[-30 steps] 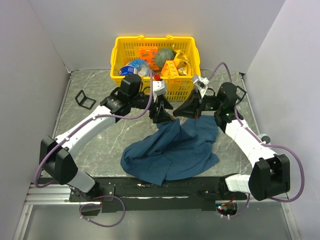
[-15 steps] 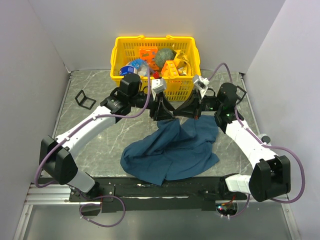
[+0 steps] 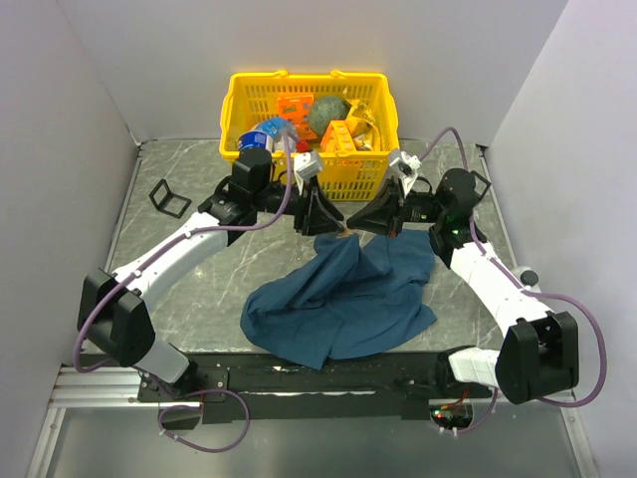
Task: Remove the brooch from the garment
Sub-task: Remove the brooch from the clothes.
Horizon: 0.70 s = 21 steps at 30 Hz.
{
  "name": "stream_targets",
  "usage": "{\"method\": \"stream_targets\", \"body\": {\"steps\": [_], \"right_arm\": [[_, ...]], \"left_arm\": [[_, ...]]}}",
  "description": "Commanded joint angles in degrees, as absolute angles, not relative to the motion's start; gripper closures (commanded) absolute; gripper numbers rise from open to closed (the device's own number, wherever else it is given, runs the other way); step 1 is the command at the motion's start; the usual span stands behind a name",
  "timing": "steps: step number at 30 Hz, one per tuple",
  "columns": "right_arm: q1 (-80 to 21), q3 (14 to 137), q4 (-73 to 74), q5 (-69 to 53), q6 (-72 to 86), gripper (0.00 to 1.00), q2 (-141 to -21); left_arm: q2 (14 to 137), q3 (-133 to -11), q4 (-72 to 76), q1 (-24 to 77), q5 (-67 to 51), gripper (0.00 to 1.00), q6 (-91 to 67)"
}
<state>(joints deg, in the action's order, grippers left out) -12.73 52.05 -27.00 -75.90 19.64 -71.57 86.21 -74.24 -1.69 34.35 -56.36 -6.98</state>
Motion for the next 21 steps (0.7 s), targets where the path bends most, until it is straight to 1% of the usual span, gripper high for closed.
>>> {"method": "stream_targets", "body": {"steps": [1,16,21], "right_arm": [[-12.3,52.0,-29.6,-75.0,18.5,1.00,-69.2],[-12.3,51.9,-29.4,-73.9,17.8,1.00,-68.8],[-12.4,51.9,-29.0,-73.9,17.3,1.00,-68.7]], "left_arm": [[86.7,-73.7,5.8,33.6,-59.8,0.54,-13.5],[86.7,-72.0,7.3,34.1,-59.9,0.54,-14.6],[87.6,-72.7,7.5,34.1,-59.2,0.55,-15.6]]}}
